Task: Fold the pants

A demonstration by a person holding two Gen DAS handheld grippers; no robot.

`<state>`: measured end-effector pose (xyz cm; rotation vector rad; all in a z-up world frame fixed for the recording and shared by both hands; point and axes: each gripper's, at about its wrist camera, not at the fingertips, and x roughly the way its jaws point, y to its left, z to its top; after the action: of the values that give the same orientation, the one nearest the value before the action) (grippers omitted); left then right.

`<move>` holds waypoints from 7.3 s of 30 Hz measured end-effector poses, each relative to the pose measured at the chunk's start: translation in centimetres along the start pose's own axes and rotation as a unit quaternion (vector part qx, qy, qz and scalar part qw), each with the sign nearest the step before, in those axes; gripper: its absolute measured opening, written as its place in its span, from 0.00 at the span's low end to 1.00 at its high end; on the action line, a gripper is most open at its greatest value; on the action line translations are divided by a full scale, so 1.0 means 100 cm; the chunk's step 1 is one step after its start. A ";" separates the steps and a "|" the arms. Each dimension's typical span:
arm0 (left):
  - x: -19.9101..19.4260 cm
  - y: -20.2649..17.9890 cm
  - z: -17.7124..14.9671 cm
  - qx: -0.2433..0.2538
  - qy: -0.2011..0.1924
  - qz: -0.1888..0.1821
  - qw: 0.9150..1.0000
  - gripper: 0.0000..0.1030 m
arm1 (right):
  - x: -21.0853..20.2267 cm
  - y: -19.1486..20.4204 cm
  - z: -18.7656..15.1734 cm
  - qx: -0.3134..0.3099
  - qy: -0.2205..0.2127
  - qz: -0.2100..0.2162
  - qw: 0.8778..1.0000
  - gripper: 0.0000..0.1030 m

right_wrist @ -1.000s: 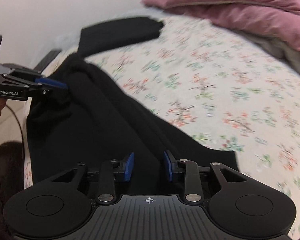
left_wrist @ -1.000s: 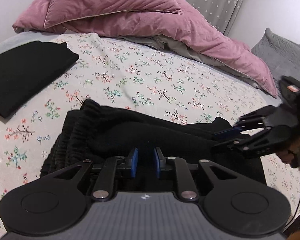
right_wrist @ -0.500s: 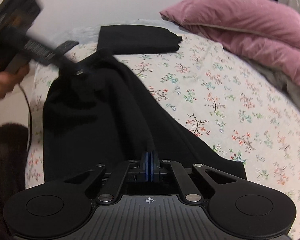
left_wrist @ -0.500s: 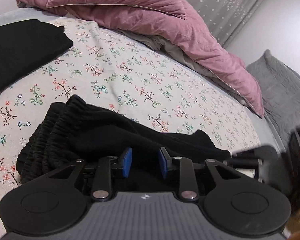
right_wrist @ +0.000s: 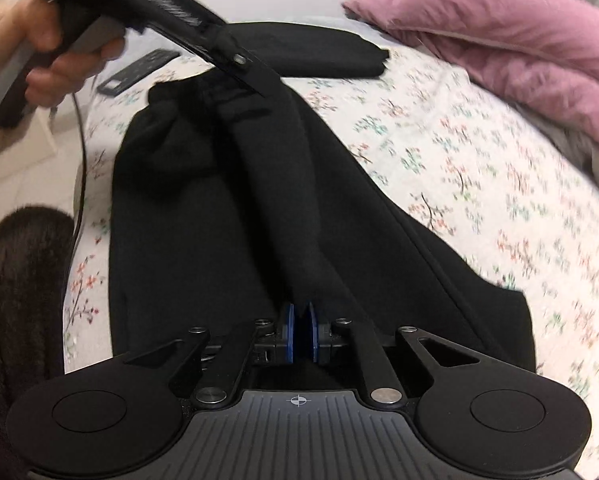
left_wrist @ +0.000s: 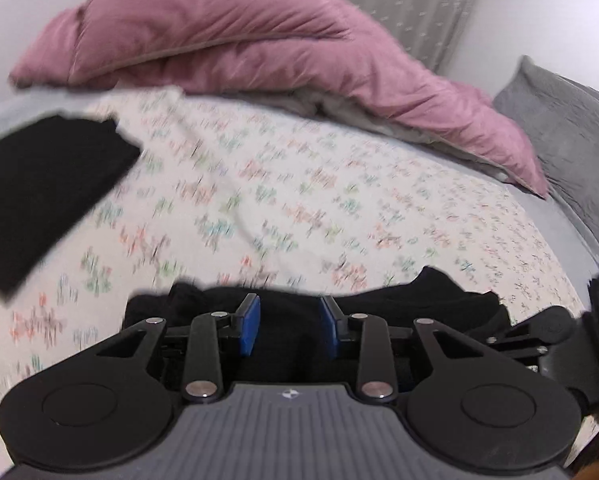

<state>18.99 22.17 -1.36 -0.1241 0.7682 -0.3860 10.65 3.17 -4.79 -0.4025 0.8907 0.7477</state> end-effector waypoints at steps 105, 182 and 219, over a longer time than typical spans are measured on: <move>0.007 -0.095 -0.130 0.190 0.106 -0.045 0.975 0.29 | -0.027 0.004 -0.078 0.117 -0.029 -0.020 0.993 0.15; -0.004 -0.248 -0.168 0.204 0.002 0.011 0.979 0.31 | -0.034 -0.138 -0.127 0.471 -0.110 -0.011 0.875 0.44; -0.065 -0.210 -0.133 -0.074 -0.070 -0.178 0.979 0.31 | -0.155 -0.149 -0.072 0.498 -0.152 -0.096 0.849 0.15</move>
<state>-0.74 5.65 -1.43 -0.4284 0.6351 -0.6528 11.31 -17.76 3.93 0.5400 0.8052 0.0838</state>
